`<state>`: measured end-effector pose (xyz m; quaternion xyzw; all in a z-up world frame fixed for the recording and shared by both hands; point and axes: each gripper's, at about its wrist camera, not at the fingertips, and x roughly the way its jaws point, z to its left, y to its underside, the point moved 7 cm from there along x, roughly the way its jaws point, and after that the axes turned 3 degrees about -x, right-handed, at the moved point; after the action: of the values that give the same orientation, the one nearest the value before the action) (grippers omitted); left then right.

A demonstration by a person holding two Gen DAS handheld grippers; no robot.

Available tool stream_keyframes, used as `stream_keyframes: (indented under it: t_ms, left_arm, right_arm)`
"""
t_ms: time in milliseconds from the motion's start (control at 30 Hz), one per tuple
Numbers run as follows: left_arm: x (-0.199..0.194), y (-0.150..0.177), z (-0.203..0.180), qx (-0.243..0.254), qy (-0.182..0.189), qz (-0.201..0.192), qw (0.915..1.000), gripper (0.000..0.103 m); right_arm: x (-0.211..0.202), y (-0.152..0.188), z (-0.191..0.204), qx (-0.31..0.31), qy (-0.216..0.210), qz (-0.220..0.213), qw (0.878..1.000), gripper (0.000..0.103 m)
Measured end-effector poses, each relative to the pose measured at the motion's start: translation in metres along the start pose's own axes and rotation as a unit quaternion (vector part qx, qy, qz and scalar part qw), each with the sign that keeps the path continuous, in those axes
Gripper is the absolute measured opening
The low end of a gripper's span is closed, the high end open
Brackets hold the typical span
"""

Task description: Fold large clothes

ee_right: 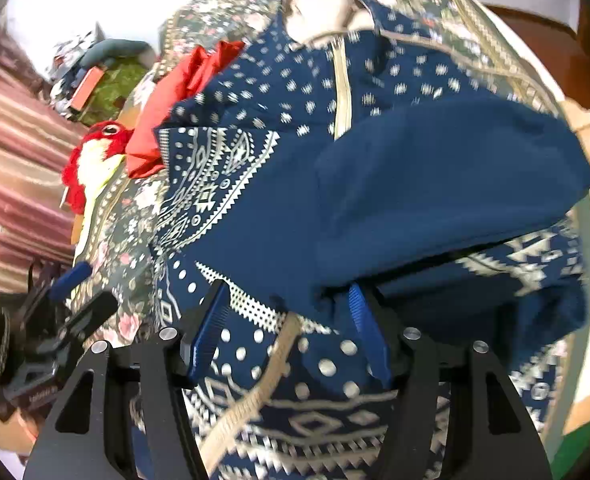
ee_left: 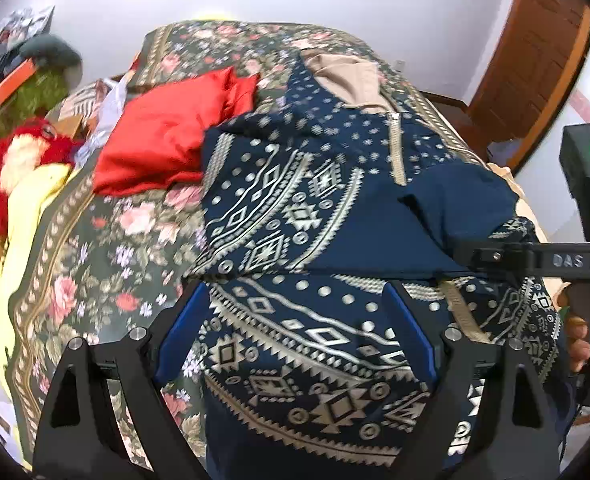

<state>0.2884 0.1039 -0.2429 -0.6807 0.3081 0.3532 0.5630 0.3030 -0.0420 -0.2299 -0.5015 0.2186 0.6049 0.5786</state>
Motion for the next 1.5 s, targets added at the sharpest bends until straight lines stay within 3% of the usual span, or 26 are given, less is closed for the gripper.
stream_keyframes:
  t_ms: [200, 567, 833, 1000, 1133, 1300, 1400, 1467, 1500]
  left_arm:
    - [-0.006, -0.02, -0.037, 0.042, 0.008, -0.013, 0.999, 0.088]
    - [0.017, -0.056, -0.141, 0.147, 0.049, -0.005, 0.988, 0.088]
    - [0.067, -0.066, -0.228, 0.238, 0.076, 0.024, 0.9679, 0.088]
    - [0.115, -0.05, -0.255, 0.279, 0.062, 0.075, 0.9553, 0.088]
    - [0.144, -0.038, -0.262, 0.275, 0.065, 0.109, 0.9529, 0.087]
    - [0.163, -0.033, -0.268, 0.269, 0.068, 0.128, 0.9522, 0.074]
    - [0.166, -0.038, -0.27, 0.276, 0.055, 0.114, 0.9529, 0.046]
    - [0.165, -0.044, -0.27, 0.271, 0.056, 0.108, 0.955, 0.016]
    - [0.163, -0.047, -0.27, 0.266, 0.059, 0.104, 0.9565, 0.012]
  right_arm:
    - [-0.043, 0.001, -0.034, 0.02, 0.016, -0.05, 0.998, 0.06]
    - [-0.13, 0.013, -0.132, 0.07, 0.149, -0.164, 0.973, 0.07]
    - [-0.137, 0.029, -0.169, 0.116, 0.152, -0.173, 0.966, 0.07]
    - [-0.129, 0.041, -0.183, 0.134, 0.144, -0.161, 0.967, 0.07]
    - [-0.119, 0.046, -0.189, 0.14, 0.146, -0.148, 0.968, 0.07]
    - [-0.111, 0.049, -0.191, 0.149, 0.136, -0.14, 0.969, 0.07]
    - [-0.108, 0.052, -0.19, 0.155, 0.129, -0.138, 0.97, 0.07]
    - [-0.106, 0.051, -0.188, 0.156, 0.125, -0.134, 0.971, 0.07]
    - [-0.105, 0.049, -0.186, 0.154, 0.124, -0.132, 0.971, 0.07]
